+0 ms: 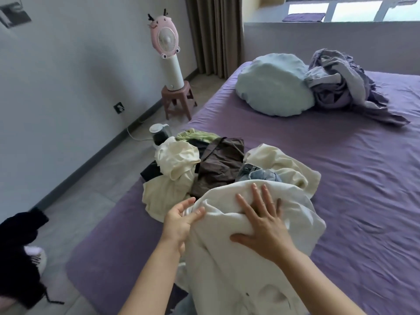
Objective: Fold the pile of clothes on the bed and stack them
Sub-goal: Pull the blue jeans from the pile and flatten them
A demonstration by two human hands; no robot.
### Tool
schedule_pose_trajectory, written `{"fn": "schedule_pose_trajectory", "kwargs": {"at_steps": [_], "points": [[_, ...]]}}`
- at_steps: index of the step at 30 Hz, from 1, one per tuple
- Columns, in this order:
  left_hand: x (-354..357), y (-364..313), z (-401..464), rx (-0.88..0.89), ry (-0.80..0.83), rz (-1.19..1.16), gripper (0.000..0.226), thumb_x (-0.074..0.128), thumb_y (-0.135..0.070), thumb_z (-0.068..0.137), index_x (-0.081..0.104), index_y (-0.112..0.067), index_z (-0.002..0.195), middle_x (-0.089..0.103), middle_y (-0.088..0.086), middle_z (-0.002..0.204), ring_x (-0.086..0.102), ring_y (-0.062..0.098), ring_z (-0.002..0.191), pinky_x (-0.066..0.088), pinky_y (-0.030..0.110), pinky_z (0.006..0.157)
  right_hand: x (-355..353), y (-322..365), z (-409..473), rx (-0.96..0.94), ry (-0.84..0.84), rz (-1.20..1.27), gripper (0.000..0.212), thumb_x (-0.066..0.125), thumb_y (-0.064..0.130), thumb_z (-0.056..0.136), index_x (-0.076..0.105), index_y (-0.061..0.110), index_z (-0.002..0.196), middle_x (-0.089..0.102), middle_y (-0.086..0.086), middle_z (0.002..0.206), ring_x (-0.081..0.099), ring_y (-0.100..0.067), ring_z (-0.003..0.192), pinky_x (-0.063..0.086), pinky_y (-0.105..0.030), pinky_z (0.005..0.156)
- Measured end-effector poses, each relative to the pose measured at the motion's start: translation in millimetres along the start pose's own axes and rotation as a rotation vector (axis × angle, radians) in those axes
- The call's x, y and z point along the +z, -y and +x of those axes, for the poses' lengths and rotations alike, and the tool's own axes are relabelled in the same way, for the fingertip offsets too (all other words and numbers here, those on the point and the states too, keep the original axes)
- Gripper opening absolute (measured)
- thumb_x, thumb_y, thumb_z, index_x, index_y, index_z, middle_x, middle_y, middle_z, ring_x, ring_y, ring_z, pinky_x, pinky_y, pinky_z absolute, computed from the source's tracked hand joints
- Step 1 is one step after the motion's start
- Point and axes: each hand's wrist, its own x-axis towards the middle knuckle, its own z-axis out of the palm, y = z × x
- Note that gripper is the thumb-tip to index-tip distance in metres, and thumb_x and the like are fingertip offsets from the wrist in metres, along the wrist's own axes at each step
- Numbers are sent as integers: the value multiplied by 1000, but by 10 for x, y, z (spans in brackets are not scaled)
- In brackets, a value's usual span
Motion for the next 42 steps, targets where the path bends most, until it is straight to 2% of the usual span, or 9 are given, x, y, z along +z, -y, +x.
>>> {"fn": "schedule_pose_trajectory", "kwargs": {"at_steps": [4,7,10,15,17,22,27,34,42], "points": [[-63,338,408,-57,-27,-45,36,76,-7,78,64,-13,111,67,12,112,68,22,91,54,29,75,290,-42,188,31,72,-10,100,46,82,69,-24,55,134,-37,15,146,-34,-14,138,-2,-55,114],[-30,475,628,-42,-114,7,32,73,-11,83,63,-8,113,67,13,113,66,23,98,52,30,83,424,-22,414,71,142,-14,97,43,84,69,-15,56,141,-23,12,155,-21,-14,144,7,-54,115],[5,625,786,-43,-158,151,21,68,-17,88,63,-14,108,66,11,115,63,22,102,51,34,90,628,-26,598,122,240,-26,91,42,82,72,-3,52,145,-12,8,160,-13,-17,146,9,-57,112],[93,740,695,15,-221,561,43,60,-23,91,55,-17,134,52,13,133,48,29,122,38,42,106,538,-141,763,144,376,89,89,56,68,77,6,47,147,-10,8,160,-12,-17,147,8,-59,112],[171,691,524,102,-306,688,46,60,-21,90,54,-15,134,50,15,132,46,33,121,37,40,105,393,-217,659,118,321,220,88,64,57,79,10,47,148,-7,11,160,-9,-13,146,10,-54,113],[613,479,28,413,-383,797,48,65,-1,80,58,-2,127,49,25,132,44,40,121,32,46,104,188,-526,-243,55,-106,237,75,63,47,84,27,32,148,18,3,158,11,-19,147,17,-34,116],[1469,652,-611,648,-111,857,50,66,6,78,58,1,127,48,28,133,43,43,125,28,47,106,169,-1074,-1509,355,-123,268,64,62,36,88,38,20,145,25,-4,156,23,-23,144,24,-34,113],[2769,1644,-1887,616,359,829,46,64,4,83,55,0,128,58,18,126,50,35,121,34,41,106,-147,-2098,-3352,653,-58,179,62,50,42,94,26,26,149,17,4,158,17,-9,144,18,-26,113],[3702,2763,-3172,543,651,960,46,62,0,86,54,-5,131,58,11,128,50,28,121,34,33,104,-495,-2911,-4987,836,-120,186,60,55,34,93,33,21,147,29,0,154,24,-15,142,18,-31,115]]}}
